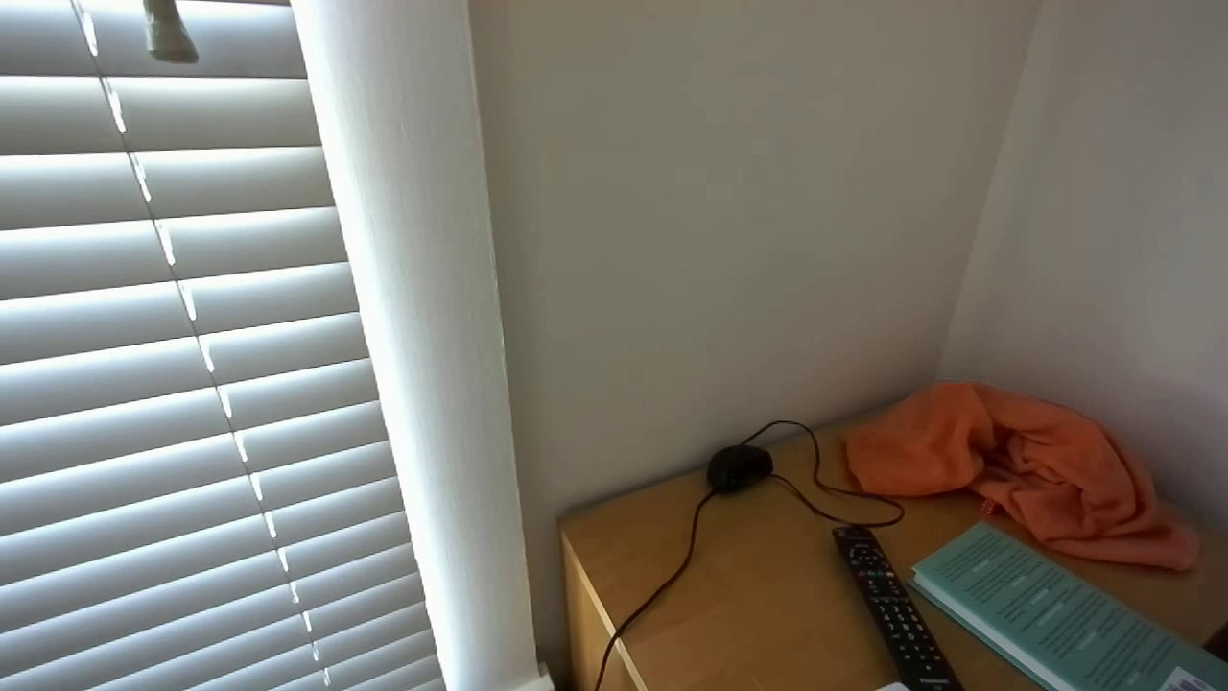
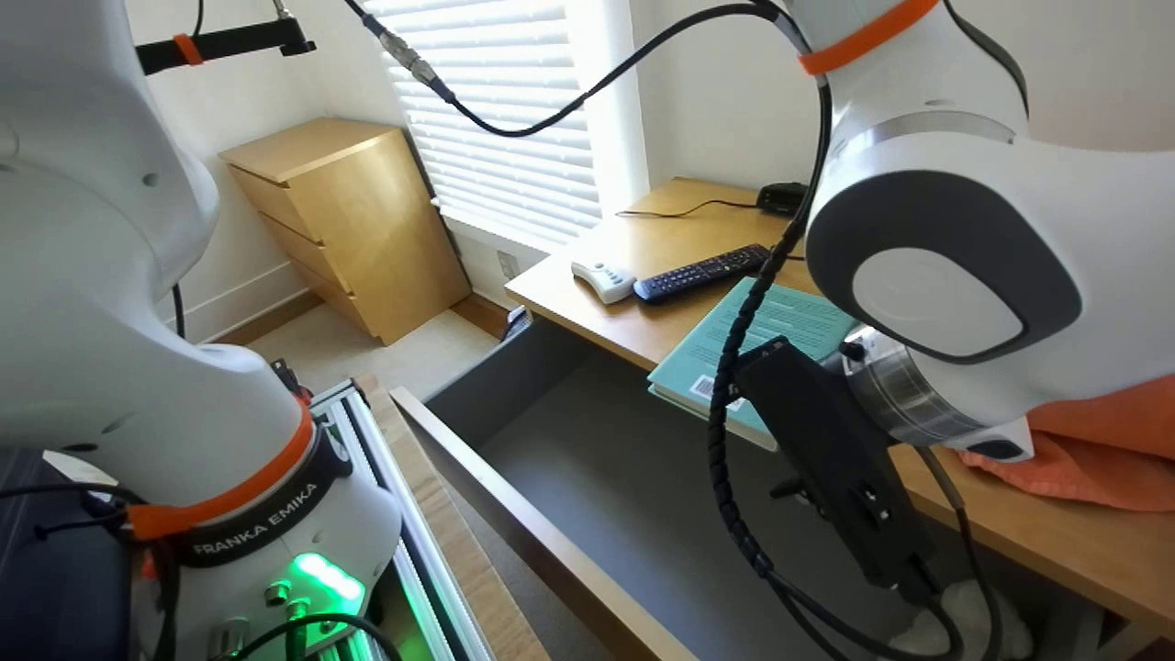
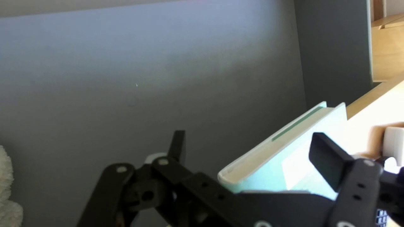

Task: Turn the book over

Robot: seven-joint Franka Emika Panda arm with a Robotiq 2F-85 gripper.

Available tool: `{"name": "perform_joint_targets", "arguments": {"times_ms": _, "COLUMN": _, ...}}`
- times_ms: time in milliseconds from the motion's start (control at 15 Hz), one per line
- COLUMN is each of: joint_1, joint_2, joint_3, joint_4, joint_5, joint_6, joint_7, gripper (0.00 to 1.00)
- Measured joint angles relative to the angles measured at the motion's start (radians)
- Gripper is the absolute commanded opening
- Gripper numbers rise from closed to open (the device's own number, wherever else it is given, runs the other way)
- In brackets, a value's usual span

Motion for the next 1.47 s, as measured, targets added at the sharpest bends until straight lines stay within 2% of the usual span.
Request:
{"name": "perform_joint_targets", "arguments": {"times_ms": 533, "joint_1": -0.057, "joint_2": 0.102, "joint_3": 0.070, "joint_4": 0.088, "joint_5": 0.092, "joint_6": -0.063, "joint_7": -0.006, "gripper": 1.00}}
{"name": "perform_joint_targets", "arguments": {"times_ms": 600, "joint_1": -0.060, "joint_2": 0.113, "joint_3": 0.075, "joint_4": 0.099, "joint_5": 0.099, "joint_6": -0.080, "joint_7": -0.007, "gripper": 0.96}}
{"name": "perform_joint_targets", "arguments": {"times_ms": 667, "joint_1": -0.063, "joint_2": 0.124, "joint_3": 0.078, "joint_4": 0.110, "joint_5": 0.105, "joint_6": -0.097, "joint_7": -0.008, "gripper": 0.78}}
{"name": "perform_joint_targets", "arguments": {"times_ms": 733, "joint_1": -0.066, "joint_2": 0.134, "joint_3": 0.079, "joint_4": 0.122, "joint_5": 0.112, "joint_6": -0.111, "joint_7": -0.010, "gripper": 0.71}}
{"name": "perform_joint_targets", "arguments": {"times_ms": 800, "joint_1": -0.069, "joint_2": 0.144, "joint_3": 0.080, "joint_4": 0.133, "joint_5": 0.117, "joint_6": -0.127, "joint_7": -0.013, "gripper": 0.71}}
{"name": "perform_joint_targets", "arguments": {"times_ms": 867, "joint_1": -0.072, "joint_2": 0.153, "joint_3": 0.080, "joint_4": 0.144, "joint_5": 0.120, "joint_6": -0.140, "joint_7": -0.018, "gripper": 0.64}}
{"name": "perform_joint_targets", "arguments": {"times_ms": 1067, "joint_1": -0.081, "joint_2": 0.174, "joint_3": 0.080, "joint_4": 0.172, "joint_5": 0.122, "joint_6": -0.170, "joint_7": -0.022, "gripper": 0.38}}
{"name": "perform_joint_targets", "arguments": {"times_ms": 1333, "joint_1": -0.095, "joint_2": 0.183, "joint_3": 0.079, "joint_4": 0.205, "joint_5": 0.129, "joint_6": -0.242, "joint_7": -0.022, "gripper": 0.20}}
{"name": "perform_joint_targets", "arguments": {"times_ms": 1467, "joint_1": -0.097, "joint_2": 0.182, "joint_3": 0.078, "joint_4": 0.217, "joint_5": 0.130, "joint_6": -0.262, "joint_7": -0.022, "gripper": 0.19}}
